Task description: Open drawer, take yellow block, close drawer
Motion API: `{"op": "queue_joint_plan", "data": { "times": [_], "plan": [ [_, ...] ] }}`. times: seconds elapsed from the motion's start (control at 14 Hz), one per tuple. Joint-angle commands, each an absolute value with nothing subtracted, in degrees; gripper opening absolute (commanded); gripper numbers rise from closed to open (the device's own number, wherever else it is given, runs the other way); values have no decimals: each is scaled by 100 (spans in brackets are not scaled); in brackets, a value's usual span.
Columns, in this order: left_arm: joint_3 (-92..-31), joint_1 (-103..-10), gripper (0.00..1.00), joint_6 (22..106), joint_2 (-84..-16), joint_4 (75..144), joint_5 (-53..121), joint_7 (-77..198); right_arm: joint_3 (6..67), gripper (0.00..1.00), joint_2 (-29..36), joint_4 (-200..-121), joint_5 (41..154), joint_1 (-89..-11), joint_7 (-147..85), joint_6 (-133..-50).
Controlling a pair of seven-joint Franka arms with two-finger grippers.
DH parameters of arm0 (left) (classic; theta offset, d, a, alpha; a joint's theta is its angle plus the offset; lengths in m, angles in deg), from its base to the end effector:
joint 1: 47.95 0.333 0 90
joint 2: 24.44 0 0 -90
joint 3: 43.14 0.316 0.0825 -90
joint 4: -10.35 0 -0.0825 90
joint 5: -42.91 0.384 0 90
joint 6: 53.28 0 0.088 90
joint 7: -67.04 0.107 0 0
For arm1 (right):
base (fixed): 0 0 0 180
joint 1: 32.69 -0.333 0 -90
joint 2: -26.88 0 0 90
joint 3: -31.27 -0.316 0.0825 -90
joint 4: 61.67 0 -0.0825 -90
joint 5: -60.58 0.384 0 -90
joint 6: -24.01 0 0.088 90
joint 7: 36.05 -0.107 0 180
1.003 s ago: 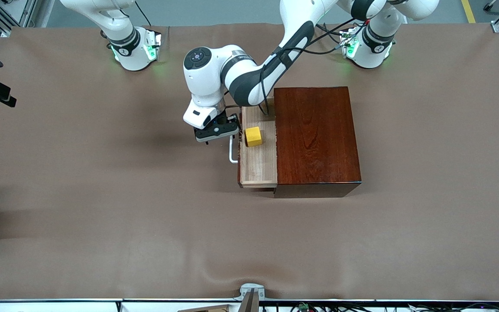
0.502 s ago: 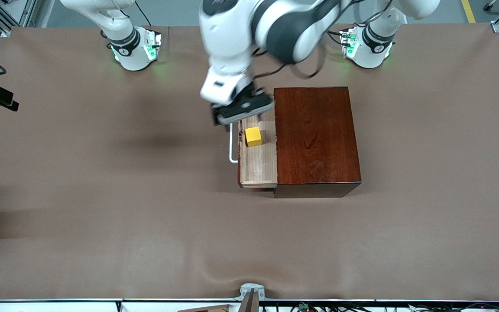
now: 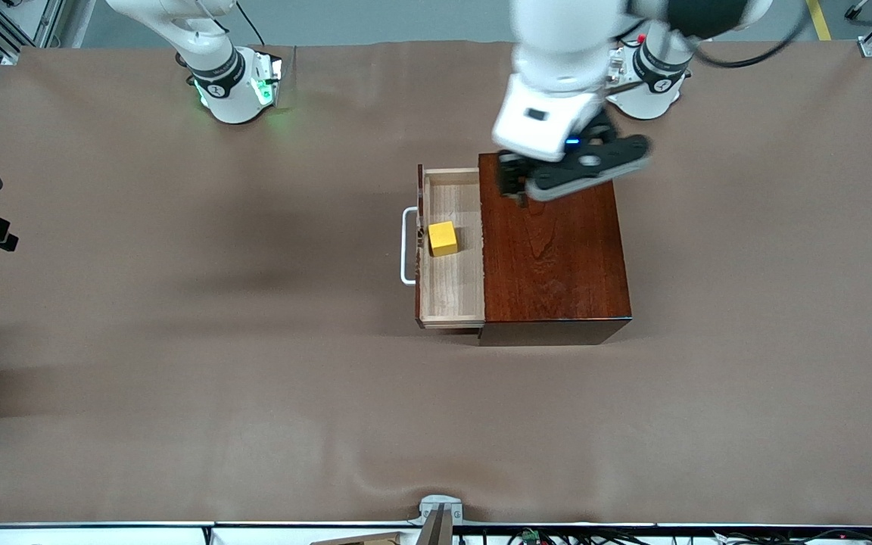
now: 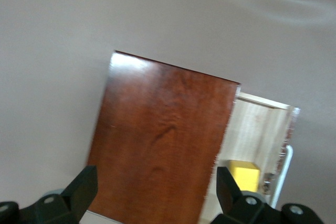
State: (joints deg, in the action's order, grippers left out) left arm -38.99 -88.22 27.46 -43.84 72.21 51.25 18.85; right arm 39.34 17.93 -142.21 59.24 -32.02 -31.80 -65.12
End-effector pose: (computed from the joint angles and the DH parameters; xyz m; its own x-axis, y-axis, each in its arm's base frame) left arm 0.5185 -0.3691 0.6379 0.9682 0.2190 0.1205 0.2328 -0.9656 -0.1159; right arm 0.5945 -0.0868 0.6116 0.9970 -0.0771 -0.0081 -0.0767 -0.9961 0.0447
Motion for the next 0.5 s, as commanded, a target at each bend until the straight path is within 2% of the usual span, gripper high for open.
{"op": "queue_joint_plan", "data": {
  "times": [0.0, 0.22, 0.43],
  "plan": [
    [-3971, -8278, 100, 2731, -3694, 7880, 5065, 2842, 3848, 100, 1800, -14182, 5926, -3198, -3768, -6363],
    [-3971, -7671, 100, 2731, -3236, 8311, 5030, 3924, 3821, 100, 1660, -14183, 5944, -3487, -5184, -5652],
    [-3971, -7152, 100, 2731, -3095, 8391, 4915, 4610, 3821, 100, 1537, -14200, 6092, -3926, -6132, -5597]
  ]
}}
